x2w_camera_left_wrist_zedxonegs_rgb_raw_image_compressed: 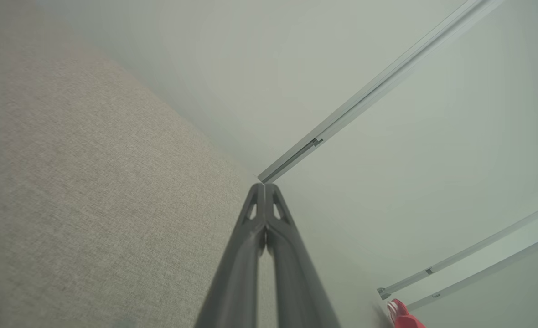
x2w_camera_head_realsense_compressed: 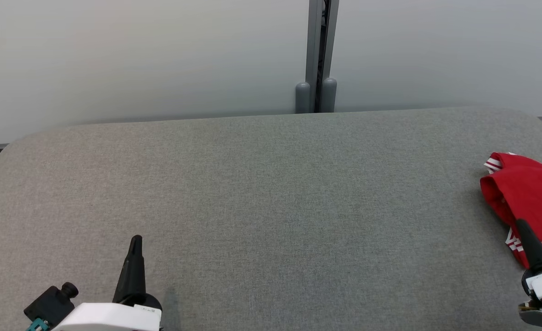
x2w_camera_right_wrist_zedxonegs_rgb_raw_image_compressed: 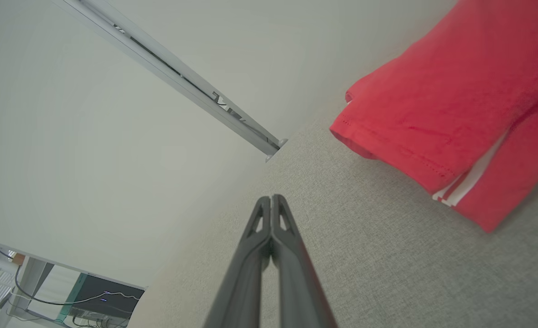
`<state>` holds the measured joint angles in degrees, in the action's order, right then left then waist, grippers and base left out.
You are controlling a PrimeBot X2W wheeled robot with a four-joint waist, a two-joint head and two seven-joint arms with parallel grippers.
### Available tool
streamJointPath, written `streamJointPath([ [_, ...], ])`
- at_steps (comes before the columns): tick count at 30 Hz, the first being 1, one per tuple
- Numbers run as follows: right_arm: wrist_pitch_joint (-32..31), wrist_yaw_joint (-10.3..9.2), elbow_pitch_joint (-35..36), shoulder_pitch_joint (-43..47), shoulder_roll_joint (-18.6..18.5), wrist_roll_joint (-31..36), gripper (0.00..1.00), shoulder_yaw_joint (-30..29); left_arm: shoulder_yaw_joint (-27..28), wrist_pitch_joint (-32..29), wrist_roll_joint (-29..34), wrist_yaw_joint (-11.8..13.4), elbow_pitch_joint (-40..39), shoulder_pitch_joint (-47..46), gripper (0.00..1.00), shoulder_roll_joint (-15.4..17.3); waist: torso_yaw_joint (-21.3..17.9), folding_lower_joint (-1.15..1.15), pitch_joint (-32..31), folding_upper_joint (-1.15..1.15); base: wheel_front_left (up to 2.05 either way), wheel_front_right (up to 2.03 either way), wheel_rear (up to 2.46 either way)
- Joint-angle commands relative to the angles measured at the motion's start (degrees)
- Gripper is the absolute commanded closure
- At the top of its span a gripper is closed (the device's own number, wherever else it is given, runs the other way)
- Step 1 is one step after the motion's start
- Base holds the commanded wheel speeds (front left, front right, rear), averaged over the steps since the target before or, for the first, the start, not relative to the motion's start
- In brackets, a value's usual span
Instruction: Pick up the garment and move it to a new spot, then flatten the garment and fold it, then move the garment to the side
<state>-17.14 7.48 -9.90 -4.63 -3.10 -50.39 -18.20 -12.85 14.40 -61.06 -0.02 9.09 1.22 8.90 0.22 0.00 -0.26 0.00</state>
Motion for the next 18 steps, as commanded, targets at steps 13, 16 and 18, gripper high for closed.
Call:
streamJointPath([
  [13, -3.09, 0.04, -2.96, -3.82, -0.91, -9.06, 1.0, -2.58, 0.46, 0.34, -8.08, -2.12, 0.25, -2.89, 1.0, -1.19, -0.03, 0.0, 0.08, 0.0, 0.0, 0.0, 0.0],
  [16, -3.67, 0.04, -3.58, -4.27, -0.97, -10.75, 1.0, -3.01, 0.48, 0.37, -9.64, -2.46, 0.43, -3.22, 1.0, -1.44, -0.04, 0.0, 0.09, 0.0, 0.0, 0.0, 0.0],
  [18, -4.0, 0.05, -4.11, -4.6, -1.0, -11.89, 1.0, -3.25, 0.49, 0.34, -10.61, -2.68, 0.53, -3.46, 1.0, -1.59, -0.04, 0.0, 0.11, 0.0, 0.0, 0.0, 0.0],
])
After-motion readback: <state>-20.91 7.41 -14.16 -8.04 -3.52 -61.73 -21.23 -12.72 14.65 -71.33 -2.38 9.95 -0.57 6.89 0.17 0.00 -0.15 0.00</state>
